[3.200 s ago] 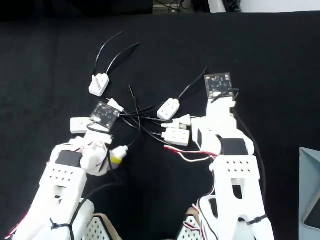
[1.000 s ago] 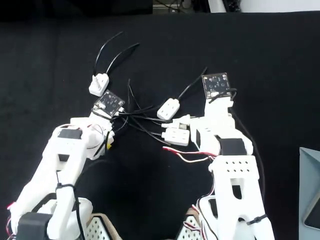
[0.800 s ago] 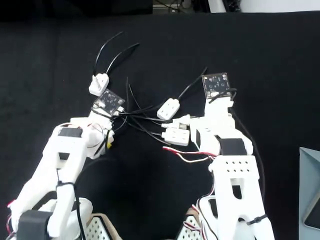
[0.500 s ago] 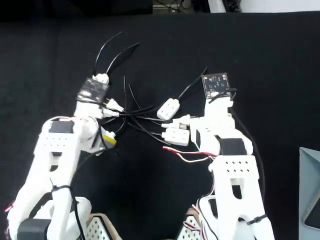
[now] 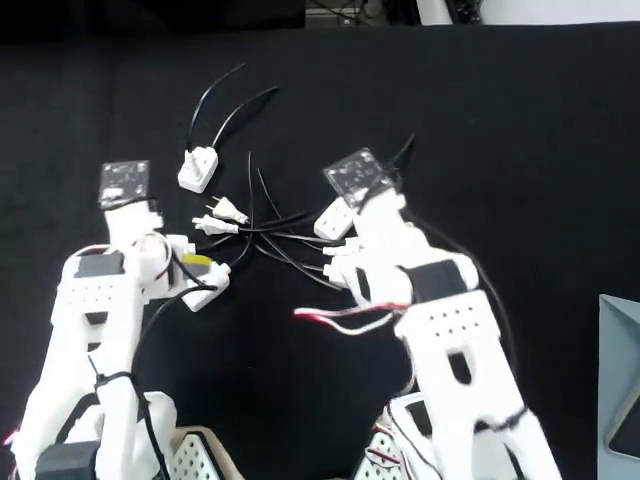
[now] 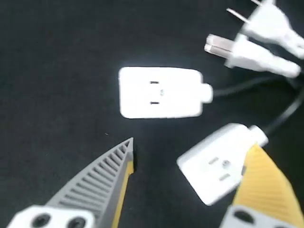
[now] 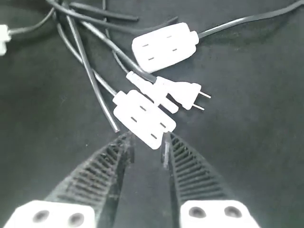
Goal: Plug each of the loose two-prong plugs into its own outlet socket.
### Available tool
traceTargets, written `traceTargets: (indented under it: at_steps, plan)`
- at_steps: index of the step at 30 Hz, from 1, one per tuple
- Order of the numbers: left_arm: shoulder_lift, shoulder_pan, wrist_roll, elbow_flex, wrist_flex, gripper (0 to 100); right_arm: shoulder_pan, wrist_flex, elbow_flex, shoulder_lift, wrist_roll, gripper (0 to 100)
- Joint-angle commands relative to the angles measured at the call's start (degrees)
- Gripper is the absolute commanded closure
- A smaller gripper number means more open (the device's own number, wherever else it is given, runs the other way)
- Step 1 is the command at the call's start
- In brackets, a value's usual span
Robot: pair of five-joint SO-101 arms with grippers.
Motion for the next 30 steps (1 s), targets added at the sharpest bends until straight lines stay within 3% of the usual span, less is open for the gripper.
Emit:
traceTargets:
  at_steps: [1,7,16,30]
  plan:
    - [-1.32,-2.07,2.02,0.92,-3.78,65,-0.97,0.26,-7.52,8.22,4.40,88.8]
    - [-1.32,-1.54,1.76,1.45,-3.87,65,-0.79,0.53,-16.57,24.57,10.73,79.5]
    - [-1.32,-1.71,1.76,1.54,-3.96,65,-0.88,0.09,-23.08,38.46,22.07,79.3]
    - [-1.32,-1.63,1.67,1.54,-3.96,65,-0.79,-11.52,-24.31,50.33,23.30,79.4]
